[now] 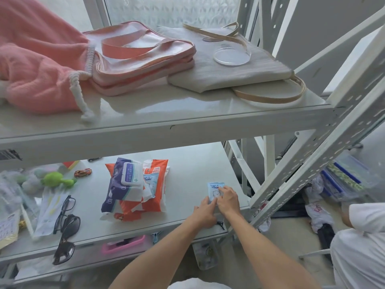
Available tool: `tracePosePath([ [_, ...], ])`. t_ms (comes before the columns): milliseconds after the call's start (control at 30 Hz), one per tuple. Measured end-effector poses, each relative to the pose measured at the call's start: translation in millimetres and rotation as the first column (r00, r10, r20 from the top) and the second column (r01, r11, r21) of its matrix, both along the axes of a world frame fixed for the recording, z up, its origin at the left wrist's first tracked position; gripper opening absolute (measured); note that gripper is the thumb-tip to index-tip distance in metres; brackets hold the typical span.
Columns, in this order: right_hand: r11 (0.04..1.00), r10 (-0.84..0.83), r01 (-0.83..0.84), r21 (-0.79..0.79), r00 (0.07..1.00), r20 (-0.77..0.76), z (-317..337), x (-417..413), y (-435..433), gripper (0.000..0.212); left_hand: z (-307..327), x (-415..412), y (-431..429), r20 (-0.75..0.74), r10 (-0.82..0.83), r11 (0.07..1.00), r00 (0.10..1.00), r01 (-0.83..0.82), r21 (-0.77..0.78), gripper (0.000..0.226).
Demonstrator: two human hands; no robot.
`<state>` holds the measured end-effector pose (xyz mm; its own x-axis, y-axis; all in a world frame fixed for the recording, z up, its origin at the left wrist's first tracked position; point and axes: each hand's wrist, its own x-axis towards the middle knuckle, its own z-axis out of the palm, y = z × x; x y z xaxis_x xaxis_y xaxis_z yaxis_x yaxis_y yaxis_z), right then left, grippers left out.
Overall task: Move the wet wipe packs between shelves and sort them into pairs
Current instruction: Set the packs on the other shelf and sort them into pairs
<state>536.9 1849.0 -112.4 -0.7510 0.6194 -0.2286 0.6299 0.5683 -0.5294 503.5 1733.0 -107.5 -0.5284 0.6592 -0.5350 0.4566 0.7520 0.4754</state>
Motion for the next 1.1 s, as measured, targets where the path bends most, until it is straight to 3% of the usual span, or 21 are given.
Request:
tracePosePath([
  [267, 0.996, -0.090, 0.089, 0.010, 0.993, 0.081, 1, -3, -3, 0.048, 18, -14, 0, 0.027, -0.027, 0.999, 0.999, 0.028, -0.027, 0.079],
  [367, 0.993, -0.098, 0.095, 0.071, 0.994, 0.045, 8, -13, -8, 0.043, 33, -28, -5, 0.042, 0.078, 0.993, 0.996, -0.082, 0.083, 0.063],
  [433, 0.997, -0.078, 0.078, 0.007, 0.996, -0.031, 17, -28, -20, 0.037, 54, -38, -11, 0.018, 0.221, 0.953, 0.975, -0.220, 0.208, 0.055],
  [533, 0.990, 0.068, -0.084, -0.114, 0.988, -0.137, 38, -59, -49, 0.017, 97, -61, -32, -0.147, 0.440, 0.841, 0.886, -0.350, 0.412, 0.044],
  [600, 0.952, 0.199, -0.226, -0.208, 0.970, -0.141, 53, -81, -74, 0.007, 121, -85, -57, -0.269, 0.565, 0.782, 0.780, -0.402, 0.477, 0.040],
  [667, 0.905, 0.247, -0.274, -0.326, 0.961, -0.121, 59, -103, -101, 0.018, 136, -109, -87, -0.278, 0.686, 0.695, 0.672, -0.493, 0.523, 0.035],
  [733, 0.898, 0.244, -0.261, -0.354, 0.965, -0.091, 57, -124, -123, 0.033, 143, -121, -110, -0.184, 0.745, 0.609, 0.641, -0.542, 0.579, 0.024],
  [833, 0.900, 0.246, -0.243, -0.362, 0.969, -0.038, 55, -141, -146, 0.039, 138, -119, -133, -0.199, 0.725, 0.658, 0.659, -0.577, 0.484, 0.033],
  [900, 0.901, 0.228, -0.215, -0.376, 0.974, -0.011, 57, -147, -156, 0.038, 126, -118, -150, -0.339, 0.704, 0.710, 0.623, -0.615, 0.344, 0.045],
  [967, 0.906, 0.204, -0.179, -0.383, 0.979, 0.026, 54, -154, -161, 0.036, 116, -120, -164, -0.463, 0.609, 0.782, 0.644, -0.586, 0.212, 0.051],
  [1100, 0.906, 0.169, -0.133, -0.402, 0.984, 0.055, 51, -162, -160, 0.034, 110, -123, -170, -0.486, 0.531, 0.835, 0.694, -0.526, 0.162, 0.050],
])
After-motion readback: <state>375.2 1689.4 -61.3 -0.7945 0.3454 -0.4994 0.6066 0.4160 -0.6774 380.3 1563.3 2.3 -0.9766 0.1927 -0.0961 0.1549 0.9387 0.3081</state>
